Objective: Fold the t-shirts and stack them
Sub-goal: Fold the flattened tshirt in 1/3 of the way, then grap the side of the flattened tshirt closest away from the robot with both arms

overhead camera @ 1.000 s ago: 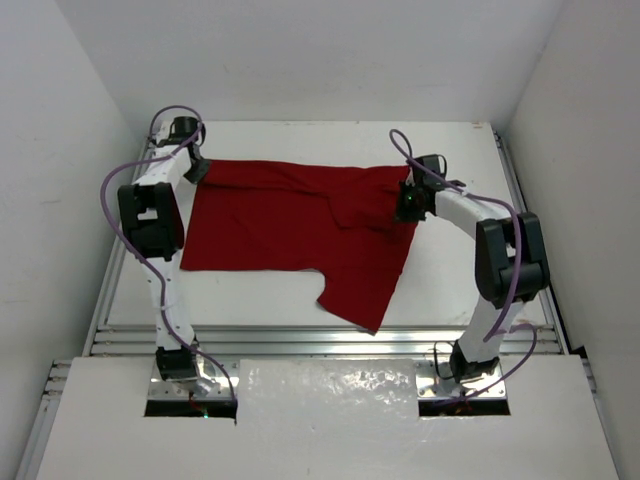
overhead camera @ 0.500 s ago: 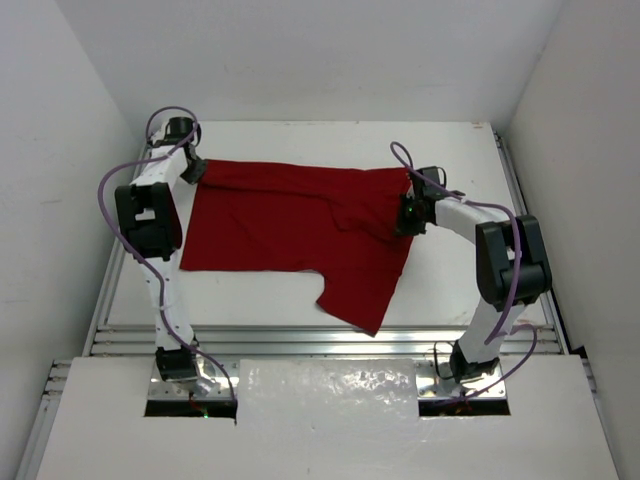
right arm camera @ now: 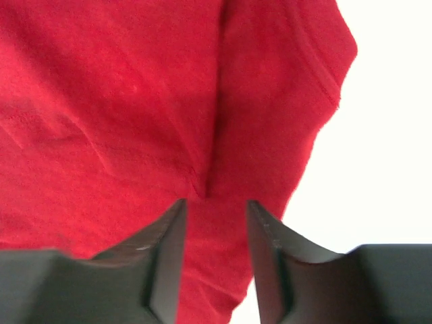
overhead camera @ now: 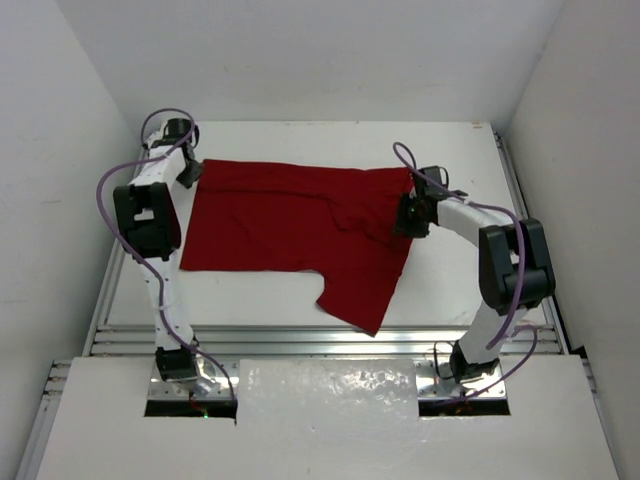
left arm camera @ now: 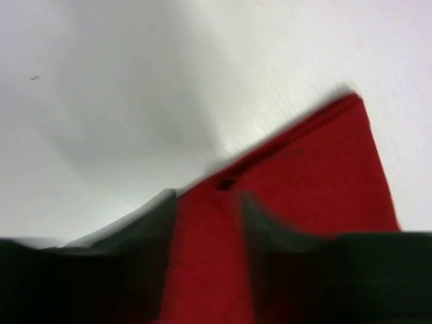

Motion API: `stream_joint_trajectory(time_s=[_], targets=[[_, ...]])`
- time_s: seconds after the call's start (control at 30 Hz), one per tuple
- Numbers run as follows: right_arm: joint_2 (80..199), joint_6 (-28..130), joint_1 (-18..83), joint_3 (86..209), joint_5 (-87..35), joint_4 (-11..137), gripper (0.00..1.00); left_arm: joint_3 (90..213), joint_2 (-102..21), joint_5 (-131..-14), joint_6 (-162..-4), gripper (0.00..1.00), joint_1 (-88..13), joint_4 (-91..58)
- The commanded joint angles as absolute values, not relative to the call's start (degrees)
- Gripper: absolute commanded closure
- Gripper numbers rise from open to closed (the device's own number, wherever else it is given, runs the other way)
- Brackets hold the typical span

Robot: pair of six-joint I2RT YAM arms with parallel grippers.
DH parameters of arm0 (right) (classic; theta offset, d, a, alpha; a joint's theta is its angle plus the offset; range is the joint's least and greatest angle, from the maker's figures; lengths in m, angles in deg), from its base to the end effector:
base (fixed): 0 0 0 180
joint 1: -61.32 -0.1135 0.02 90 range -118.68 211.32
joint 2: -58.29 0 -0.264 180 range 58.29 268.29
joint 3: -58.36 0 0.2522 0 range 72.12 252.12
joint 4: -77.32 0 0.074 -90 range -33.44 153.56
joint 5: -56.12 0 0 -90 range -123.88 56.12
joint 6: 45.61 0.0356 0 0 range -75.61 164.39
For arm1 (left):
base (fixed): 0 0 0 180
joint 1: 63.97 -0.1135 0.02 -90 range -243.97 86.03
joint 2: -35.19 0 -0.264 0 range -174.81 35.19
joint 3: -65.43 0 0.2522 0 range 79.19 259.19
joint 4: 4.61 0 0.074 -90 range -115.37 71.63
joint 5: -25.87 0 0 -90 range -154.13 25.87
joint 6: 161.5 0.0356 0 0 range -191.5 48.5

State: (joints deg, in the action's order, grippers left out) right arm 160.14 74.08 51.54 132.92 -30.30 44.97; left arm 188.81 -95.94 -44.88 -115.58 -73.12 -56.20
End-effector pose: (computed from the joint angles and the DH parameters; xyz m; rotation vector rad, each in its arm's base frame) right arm 0.3482 0.0623 0.1617 0.4352 2.6094 0.3202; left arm 0.4902 0.0908 0.1858 -1.2375 2.2072 0.2009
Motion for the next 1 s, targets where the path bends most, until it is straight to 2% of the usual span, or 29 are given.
stream_joint_trajectory(time_s=[0.0,0.03,0.1,0.13,0.17,0.2,0.23,0.3,0.4,0.57,0.7,0.73,0.8,0.97], targets=[[154.72,73.57,52.53,132.42,-32.64,43.88,0.56,189.49,-90.07,-40.66,-117.91,0.50,-75.39,-57.93],[153.14,73.04,52.53,132.42,-32.64,43.70,0.54,189.32,-89.01,-39.53,-117.91,0.31,-75.39,-58.45],[151.64,72.60,52.53,132.94,-32.56,42.30,0.48,189.49,-85.69,-38.29,-118.78,0.04,-75.39,-60.11],[150.76,72.25,52.44,133.29,-32.82,41.77,0.44,188.71,-84.10,-38.12,-118.79,0.03,-75.39,-61.34],[148.41,72.16,52.27,132.95,-32.82,41.16,0.35,187.83,-80.43,-38.11,-119.75,0.01,-75.39,-62.40],[146.99,71.81,52.00,131.38,-32.21,41.15,0.26,186.52,-78.30,-38.20,-120.80,0.00,-75.39,-63.36],[143.84,71.81,51.91,130.32,-31.51,41.50,0.01,181.11,-75.58,-40.20,-122.29,0.00,-75.39,-63.11],[140.67,72.07,51.74,126.47,-27.31,41.33,0.01,174.23,-67.41,-43.98,-124.93,0.00,-75.39,-62.84],[133.55,73.12,50.17,119.71,-26.75,40.89,0.01,159.40,-57.38,-43.30,-132.04,0.00,-75.39,-67.92],[122.22,74.79,47.34,108.54,-25.45,40.18,0.01,146.36,-44.72,-45.32,-131.10,0.01,-73.55,-67.86],[117.63,75.06,47.34,104.38,-24.65,43.08,0.01,133.72,-42.51,-45.76,-130.13,0.05,-70.92,-66.10],[117.53,74.62,47.34,104.73,-24.12,43.17,0.01,132.11,-43.20,-46.89,-129.60,0.10,-70.74,-64.88],[117.80,73.84,47.34,105.51,-22.72,42.74,0.01,128.86,-44.52,-50.74,-128.72,0.13,-70.56,-62.16],[116.22,73.21,47.34,104.30,-18.59,43.69,0.01,126.39,-49.09,-50.07,-126.79,0.14,-69.77,-56.00]])
